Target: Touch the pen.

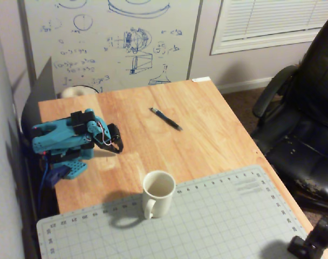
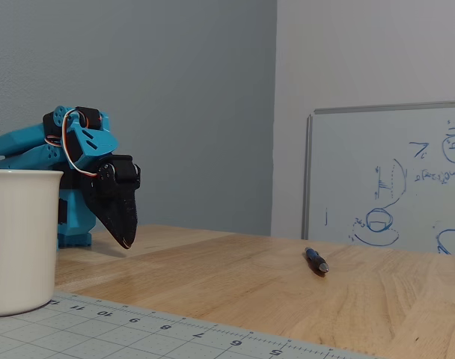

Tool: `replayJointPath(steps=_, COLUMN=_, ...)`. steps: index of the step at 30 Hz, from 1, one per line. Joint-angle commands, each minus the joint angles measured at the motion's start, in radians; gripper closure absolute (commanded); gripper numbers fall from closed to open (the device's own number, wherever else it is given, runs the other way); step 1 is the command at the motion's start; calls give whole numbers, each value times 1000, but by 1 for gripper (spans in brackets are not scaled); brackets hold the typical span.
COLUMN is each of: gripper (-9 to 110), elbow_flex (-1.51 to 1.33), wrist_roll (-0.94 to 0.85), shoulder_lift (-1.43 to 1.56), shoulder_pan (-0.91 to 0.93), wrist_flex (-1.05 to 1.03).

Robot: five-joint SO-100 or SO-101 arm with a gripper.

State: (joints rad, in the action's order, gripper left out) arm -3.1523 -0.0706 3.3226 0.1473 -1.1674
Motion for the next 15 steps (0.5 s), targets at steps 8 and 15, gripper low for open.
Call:
replayJointPath(steps=8, gripper=101, elbow_flex=198, wrist_roll=-6, shoulder_lift=-51, shoulder_pan=-114, wrist_flex=17)
replayJointPath(steps=15, gripper=101, elbow_flex=649, wrist_roll=3, shoulder_lift=-701, shoulder_pan=-129, wrist_flex=92)
